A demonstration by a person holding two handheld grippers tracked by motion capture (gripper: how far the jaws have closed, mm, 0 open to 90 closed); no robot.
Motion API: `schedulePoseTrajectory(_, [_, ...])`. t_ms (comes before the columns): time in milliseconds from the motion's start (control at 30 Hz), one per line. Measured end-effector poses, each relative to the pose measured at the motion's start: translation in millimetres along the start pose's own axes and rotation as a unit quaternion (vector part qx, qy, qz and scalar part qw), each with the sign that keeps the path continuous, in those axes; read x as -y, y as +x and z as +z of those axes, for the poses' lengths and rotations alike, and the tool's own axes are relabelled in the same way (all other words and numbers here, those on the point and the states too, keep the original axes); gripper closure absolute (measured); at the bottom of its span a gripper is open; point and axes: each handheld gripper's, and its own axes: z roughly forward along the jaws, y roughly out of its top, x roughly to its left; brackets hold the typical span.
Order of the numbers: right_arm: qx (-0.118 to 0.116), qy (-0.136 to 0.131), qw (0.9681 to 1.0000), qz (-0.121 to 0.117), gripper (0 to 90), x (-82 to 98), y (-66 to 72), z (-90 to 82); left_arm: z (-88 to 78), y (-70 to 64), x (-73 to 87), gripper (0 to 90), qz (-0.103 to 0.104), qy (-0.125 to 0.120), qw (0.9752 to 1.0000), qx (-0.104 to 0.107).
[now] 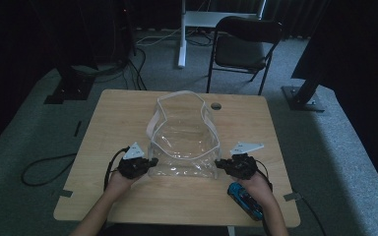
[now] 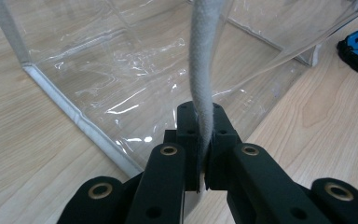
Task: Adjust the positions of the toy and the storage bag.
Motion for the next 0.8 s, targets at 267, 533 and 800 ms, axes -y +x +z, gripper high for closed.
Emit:
schedulePoseTrajectory(267, [0.011,-0.005,0.9998,0.015,84.8,8.2,-10.5,-11.0,13.0,-7.1,-8.6,87.4,0.008,0.002,0.9999,0.013])
schedulePoseTrajectory(533, [0.025,-0.009,0.9993,0.025,84.8,17.1,-20.3,-23.2,24.7,-14.2,-15.8,87.4,0.011,0.003,0.9996,0.027])
schedulePoseTrajectory(800, [0.034,-0.01,0.9988,0.035,84.9,24.2,-27.7,-33.1,37.0,-21.0,-24.1,87.4,0.016,0.005,0.9992,0.037])
